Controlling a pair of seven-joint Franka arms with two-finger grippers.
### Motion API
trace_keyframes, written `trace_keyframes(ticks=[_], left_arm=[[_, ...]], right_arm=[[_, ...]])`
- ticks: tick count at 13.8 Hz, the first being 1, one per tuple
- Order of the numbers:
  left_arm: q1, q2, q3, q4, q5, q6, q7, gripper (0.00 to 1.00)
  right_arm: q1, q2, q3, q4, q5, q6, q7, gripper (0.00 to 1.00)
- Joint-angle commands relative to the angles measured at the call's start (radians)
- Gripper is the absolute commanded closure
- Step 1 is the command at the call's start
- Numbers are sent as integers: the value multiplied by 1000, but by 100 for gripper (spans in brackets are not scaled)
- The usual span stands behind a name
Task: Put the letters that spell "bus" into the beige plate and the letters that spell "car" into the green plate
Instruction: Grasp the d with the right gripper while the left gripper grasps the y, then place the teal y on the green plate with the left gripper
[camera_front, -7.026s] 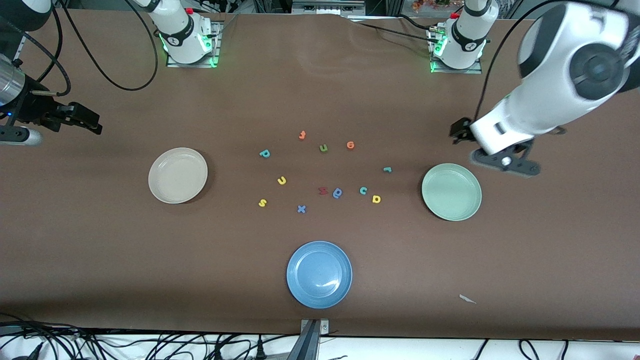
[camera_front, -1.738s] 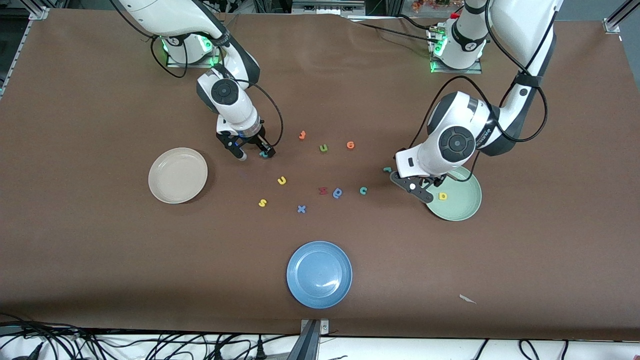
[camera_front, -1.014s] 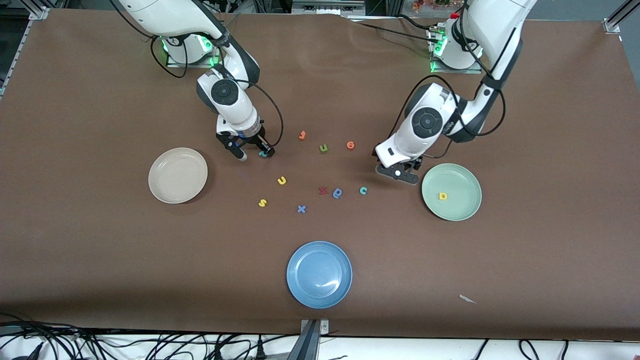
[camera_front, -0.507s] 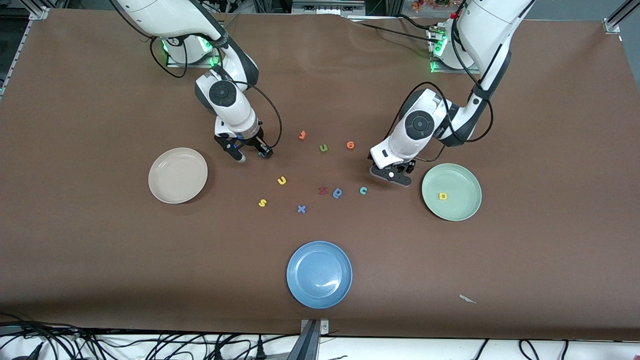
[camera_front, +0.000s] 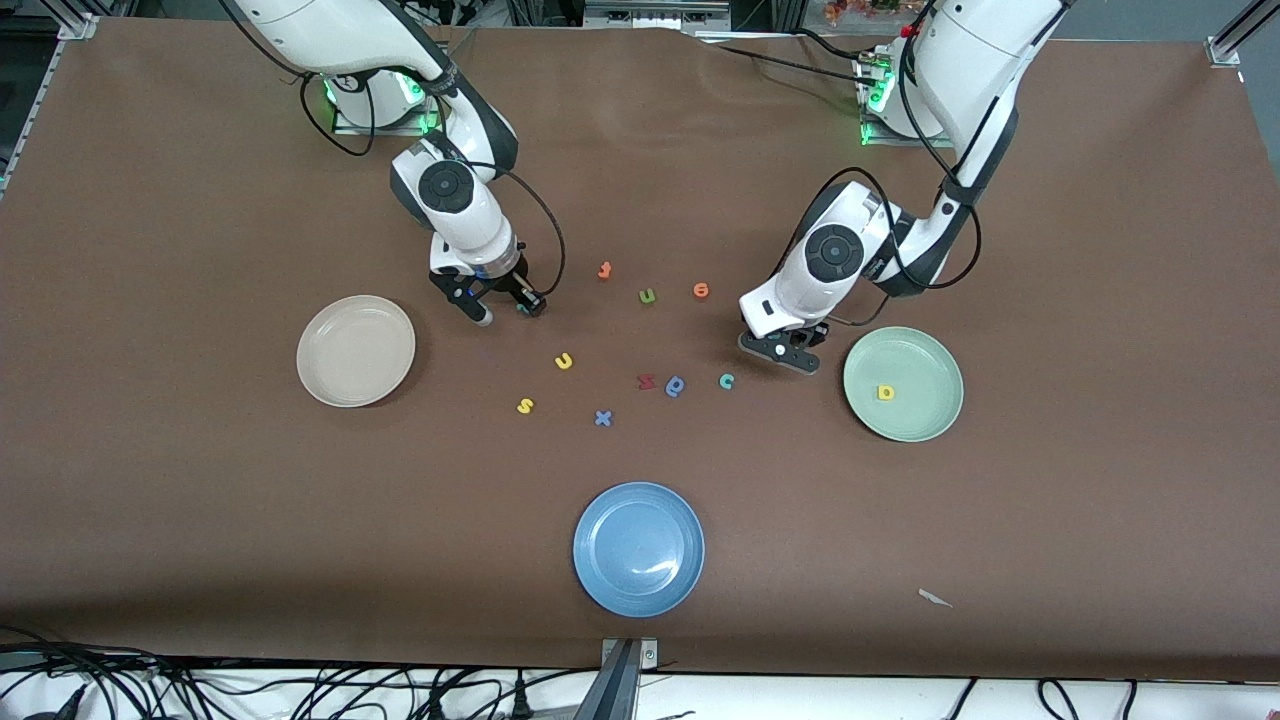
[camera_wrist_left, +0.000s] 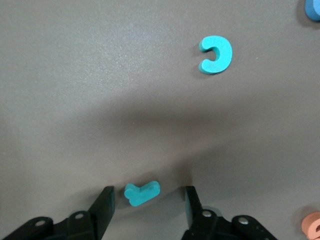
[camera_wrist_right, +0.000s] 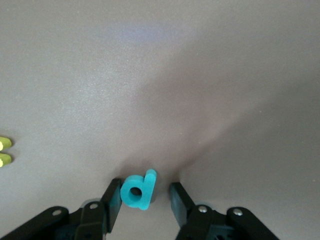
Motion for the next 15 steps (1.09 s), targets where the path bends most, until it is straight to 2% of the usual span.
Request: trace_keyframes(ticks=[1,3,5,8,11,13,15], left_arm=[[5,4,2,5,43,8,2,81],[5,4,2,6,43,8,2,89],[7,3,2,6,43,8,6,93],[10,-23,2,6,43,-6,9,93],[19,-89,5,34,43,-147,11,92],[66,-103,5,69,44,-233,67,91],[134,-109,5,77,43,-241,156,90]], right_arm=[[16,13,-13,14,5,-2,-21,58],[14,7,-13,14,5,-13,-31,60],[14,2,-13,14,7,-14,-34,62],[13,-13,-13,14,8,-31,-47,64],[8,-29,-13,12,21,-51,-65,66],[8,-29,-13,12,22,-51,-68,68],[8,-29,-13,12,22,-53,-70,68]])
